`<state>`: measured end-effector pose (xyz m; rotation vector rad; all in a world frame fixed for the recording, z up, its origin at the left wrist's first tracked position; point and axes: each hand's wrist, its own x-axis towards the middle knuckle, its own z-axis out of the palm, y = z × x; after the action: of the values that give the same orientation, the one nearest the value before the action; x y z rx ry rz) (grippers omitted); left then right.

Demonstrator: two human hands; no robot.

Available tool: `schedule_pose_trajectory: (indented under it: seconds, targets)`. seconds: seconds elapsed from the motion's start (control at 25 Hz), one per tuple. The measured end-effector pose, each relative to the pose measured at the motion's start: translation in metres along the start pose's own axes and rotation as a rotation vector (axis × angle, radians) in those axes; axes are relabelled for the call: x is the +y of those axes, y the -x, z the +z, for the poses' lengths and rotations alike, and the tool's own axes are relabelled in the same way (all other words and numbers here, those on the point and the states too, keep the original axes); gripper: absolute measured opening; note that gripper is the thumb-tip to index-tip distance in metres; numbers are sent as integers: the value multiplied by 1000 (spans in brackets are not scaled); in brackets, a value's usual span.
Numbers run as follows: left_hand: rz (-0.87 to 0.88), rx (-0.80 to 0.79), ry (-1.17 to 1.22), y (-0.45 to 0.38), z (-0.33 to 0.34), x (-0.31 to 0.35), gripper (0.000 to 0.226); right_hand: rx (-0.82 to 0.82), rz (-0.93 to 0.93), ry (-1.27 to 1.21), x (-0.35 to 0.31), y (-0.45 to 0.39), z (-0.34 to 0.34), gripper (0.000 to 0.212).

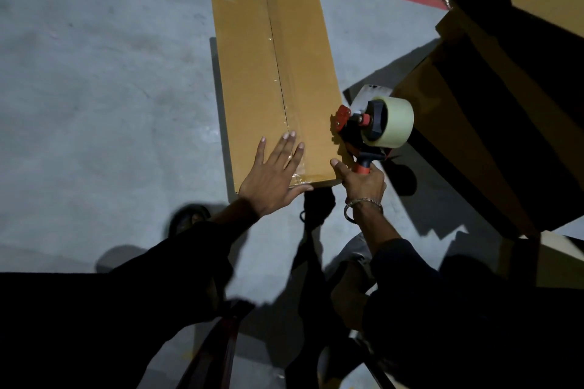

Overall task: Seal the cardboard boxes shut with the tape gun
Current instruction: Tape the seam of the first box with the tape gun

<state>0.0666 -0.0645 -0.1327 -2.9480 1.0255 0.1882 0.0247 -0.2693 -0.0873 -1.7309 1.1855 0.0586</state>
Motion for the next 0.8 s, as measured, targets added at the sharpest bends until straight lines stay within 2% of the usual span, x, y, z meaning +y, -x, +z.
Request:
schedule_pose_trajectory:
  seconds: [0.08, 0.16, 0.24, 0.28, 0.36, 0.44, 0.48, 0.56, 0.68, 0.8]
  targets:
    - [40, -41, -65, -1, -2, 2, 94, -16, 1, -23, 4, -1, 1, 45]
    - [76, -44, -35, 4, -10, 0, 95, -22, -10, -38, 6, -1, 0, 45]
    - [-6, -3, 86, 17, -20, -4, 106, -8, 14, -48, 9, 6, 0, 45]
    - [-142, 30, 175, 27, -23, -4, 115, 3, 34, -63, 13, 10, 1, 44]
    - [-598, 95, 459, 49, -19, 1, 129, 36, 78, -107, 20, 28, 3, 44]
    - [-1023, 137, 907, 63, -16, 5, 143, 81, 131, -145, 30, 54, 8, 43]
    - [-1118, 158, 1101, 64, -20, 6, 146, 106, 155, -161, 36, 68, 11, 40]
    - [-1177, 213, 1281, 61, -24, 7, 146, 137, 145, -179, 51, 92, 18, 36]
    - [-1259, 273, 1389, 63, -19, -7, 149, 134, 125, -87, 69, 135, 27, 34]
    - [-1159, 237, 1506, 62, 17, -51, 151, 87, 137, -97, 75, 179, 45, 33]
